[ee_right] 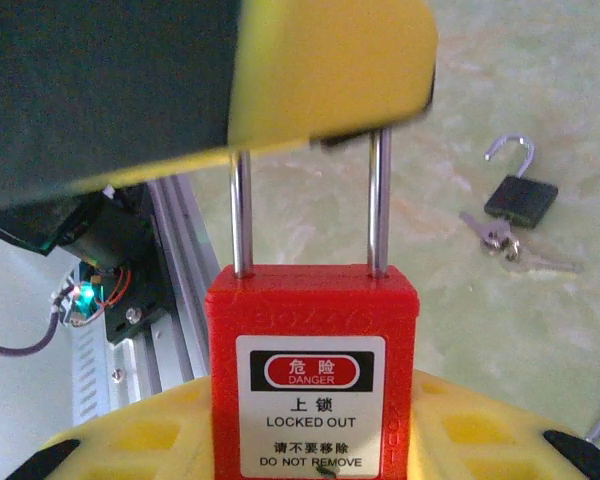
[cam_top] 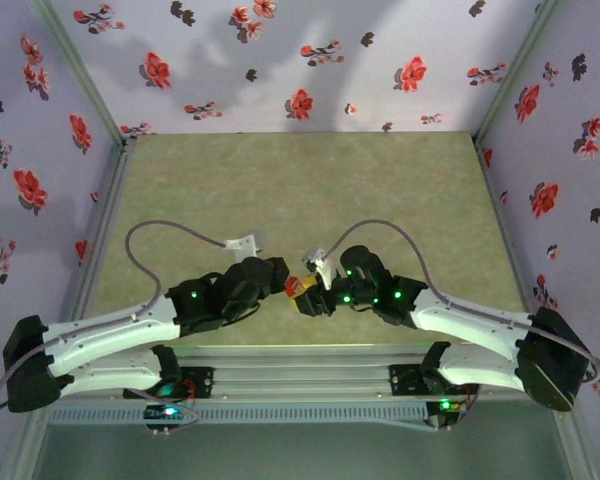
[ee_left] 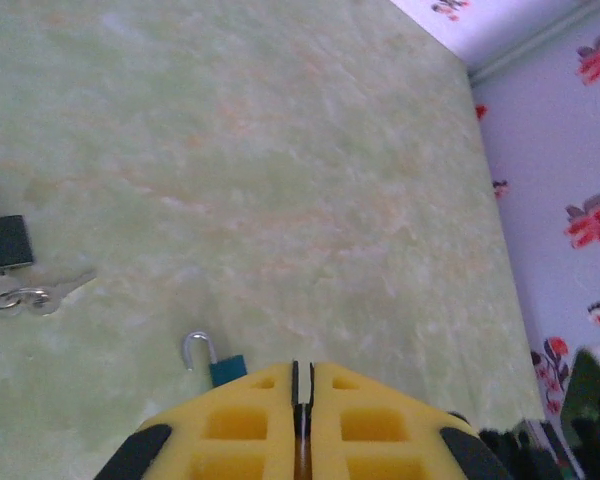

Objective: Lock with the key

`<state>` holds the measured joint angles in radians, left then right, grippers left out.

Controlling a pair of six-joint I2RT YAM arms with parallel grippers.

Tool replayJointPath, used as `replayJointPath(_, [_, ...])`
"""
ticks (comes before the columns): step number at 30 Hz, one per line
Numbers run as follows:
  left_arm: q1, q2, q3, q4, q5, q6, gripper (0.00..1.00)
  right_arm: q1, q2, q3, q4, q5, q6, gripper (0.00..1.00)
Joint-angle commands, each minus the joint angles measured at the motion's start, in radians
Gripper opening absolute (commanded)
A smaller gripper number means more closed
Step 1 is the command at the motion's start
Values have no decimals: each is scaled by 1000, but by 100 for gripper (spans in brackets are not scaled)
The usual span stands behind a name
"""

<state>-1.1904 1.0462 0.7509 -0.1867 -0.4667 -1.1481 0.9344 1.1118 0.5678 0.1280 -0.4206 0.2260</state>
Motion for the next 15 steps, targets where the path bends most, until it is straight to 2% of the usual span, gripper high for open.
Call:
replayJointPath(1, [-44, -39, -35, 69, 36, 120, 0, -13, -38, -34, 107, 110, -16, 0])
replayJointPath(7, [-76, -64, -64, 99, 36, 170, 0, -12, -46, -49, 127, 150, -17, 0])
replayJointPath(15, [-93, -60, -85, 116, 36, 171, 0, -12, -64, -58, 127, 191, -21, 0])
